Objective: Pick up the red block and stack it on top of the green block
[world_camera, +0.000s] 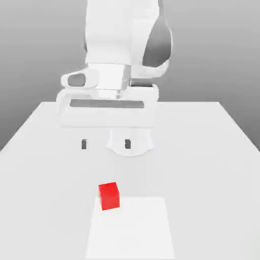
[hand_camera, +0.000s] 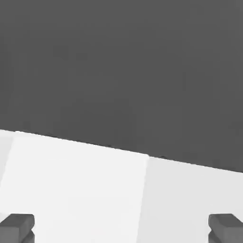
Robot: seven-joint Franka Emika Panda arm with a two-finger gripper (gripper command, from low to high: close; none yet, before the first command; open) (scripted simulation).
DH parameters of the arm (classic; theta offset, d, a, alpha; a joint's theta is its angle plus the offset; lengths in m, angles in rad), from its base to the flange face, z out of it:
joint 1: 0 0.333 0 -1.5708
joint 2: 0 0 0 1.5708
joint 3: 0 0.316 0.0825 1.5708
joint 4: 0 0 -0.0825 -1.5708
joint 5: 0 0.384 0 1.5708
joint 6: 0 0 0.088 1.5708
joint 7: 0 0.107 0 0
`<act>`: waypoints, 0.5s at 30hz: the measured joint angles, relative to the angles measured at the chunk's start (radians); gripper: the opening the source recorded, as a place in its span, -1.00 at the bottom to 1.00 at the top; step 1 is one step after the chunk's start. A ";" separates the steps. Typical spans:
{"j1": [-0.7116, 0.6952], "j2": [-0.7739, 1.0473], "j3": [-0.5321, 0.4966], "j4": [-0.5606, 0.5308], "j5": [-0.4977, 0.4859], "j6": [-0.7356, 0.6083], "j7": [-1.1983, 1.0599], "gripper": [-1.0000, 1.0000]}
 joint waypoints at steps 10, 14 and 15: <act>-0.071 0.441 0.088 -0.049 0.219 0.352 -0.236 -1.00; -0.072 0.441 0.089 -0.049 0.216 0.351 -0.233 -1.00; -0.084 0.458 0.102 -0.047 0.221 0.365 -0.238 -1.00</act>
